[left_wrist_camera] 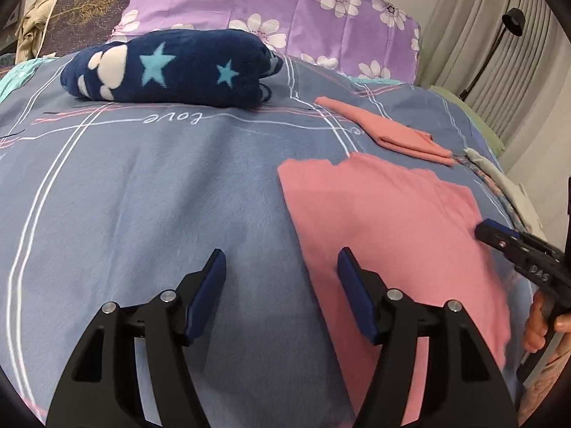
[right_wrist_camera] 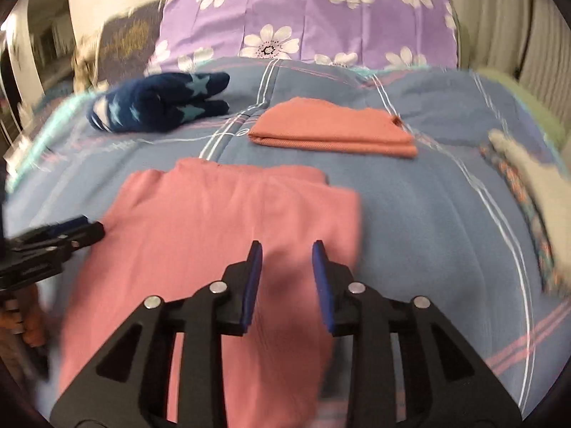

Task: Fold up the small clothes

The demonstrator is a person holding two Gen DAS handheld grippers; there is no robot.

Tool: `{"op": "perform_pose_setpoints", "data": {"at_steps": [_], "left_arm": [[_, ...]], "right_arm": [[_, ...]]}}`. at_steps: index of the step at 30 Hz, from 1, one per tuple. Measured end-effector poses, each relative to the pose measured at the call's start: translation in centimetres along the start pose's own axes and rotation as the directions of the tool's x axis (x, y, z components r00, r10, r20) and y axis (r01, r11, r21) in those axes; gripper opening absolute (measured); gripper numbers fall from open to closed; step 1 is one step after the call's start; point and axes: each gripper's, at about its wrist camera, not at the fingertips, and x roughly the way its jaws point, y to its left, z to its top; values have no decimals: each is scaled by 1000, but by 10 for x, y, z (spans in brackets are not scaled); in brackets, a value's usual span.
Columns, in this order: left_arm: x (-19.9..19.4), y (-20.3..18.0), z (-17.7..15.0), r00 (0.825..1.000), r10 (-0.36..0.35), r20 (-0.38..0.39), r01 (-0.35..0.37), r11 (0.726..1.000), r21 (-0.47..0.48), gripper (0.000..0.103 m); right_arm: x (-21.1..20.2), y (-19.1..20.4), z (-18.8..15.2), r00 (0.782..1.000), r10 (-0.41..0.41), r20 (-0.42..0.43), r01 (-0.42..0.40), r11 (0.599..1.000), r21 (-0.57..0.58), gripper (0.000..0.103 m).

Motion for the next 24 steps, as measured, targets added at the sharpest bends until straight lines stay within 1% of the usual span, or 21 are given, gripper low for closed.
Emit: {"op": "perform_pose_setpoints", "data": {"at_steps": [1, 2, 3, 4, 5, 6, 7, 8, 9, 10, 11, 12, 15, 17, 19, 20, 21, 24], "left_arm": [[-8, -3, -4, 999, -33, -10, 33, 999, 9, 66], [-17, -10, -10, 997, -72, -19, 72, 997, 33, 69], [-24, -17, -17, 995, -95, -25, 97, 993, 64, 76], [-32, -26, -25, 993, -110, -30, 112, 988, 109, 80], [-40, -39, -37, 993, -113, -38, 118, 977, 179, 84], [-43, -49, -49, 993, -107, -53, 116, 965, 237, 86], [-44, -60, -66, 992, -84, -90, 108, 947, 301, 86], [-41, -66, -79, 990, -66, -122, 104, 937, 333, 86], [-38, -71, -91, 987, -47, -152, 100, 927, 360, 89], [-38, -74, -102, 991, -26, -132, 76, 918, 390, 90], [-45, -77, -110, 997, -10, -77, 42, 905, 423, 90], [-46, -77, -110, 996, -10, -85, 45, 904, 425, 90], [-48, -66, -107, 992, -41, -122, 83, 929, 361, 90], [-52, -64, -110, 993, -39, -112, 77, 931, 356, 90], [-57, -66, -113, 994, -33, -102, 68, 930, 362, 90], [-59, -65, -111, 995, -34, -97, 67, 933, 354, 90], [-64, -65, -110, 995, -40, -92, 69, 937, 343, 90], [-73, -66, -95, 996, -72, -47, 83, 950, 302, 90]], "right_arm": [[-7, -1, -6, 999, 39, -3, -39, 999, 6, 31], [-18, -1, -15, 996, 84, -7, -84, 996, 4, 31], [-29, 2, -27, 991, 132, -8, -132, 991, -13, 31], [-36, 6, -35, 987, 163, -10, -164, 986, -30, 31], [-44, 9, -49, 979, 203, -18, -204, 978, -54, 32], [-47, 11, -59, 976, 218, -31, -219, 974, -65, 37], [-45, 13, -70, 976, 210, -56, -214, 974, -73, 38], [-37, 14, -87, 983, 148, -108, -157, 984, -86, 40], [-30, 14, -99, 985, 111, -135, -124, 988, -90, 41], [-34, 14, -104, 989, 118, -94, -126, 988, -89, 41], [-38, 14, -108, 989, 126, -83, -134, 987, -91, 43], [-41, 13, -110, 989, 118, -88, -125, 989, -84, 43], [-45, 7, -112, 987, 127, -102, -132, 991, -38, 43], [-50, 6, -114, 988, 122, -100, -126, 991, -36, 43], [-56, 5, -115, 990, 110, -89, -113, 993, -32, 47], [-59, 4, -115, 991, 105, -81, -108, 994, -29, 51], [-63, 3, -116, 992, 107, -69, -108, 994, -22, 53], [-67, -1, -107, 991, 131, -40, -131, 991, 10, 56]]}}
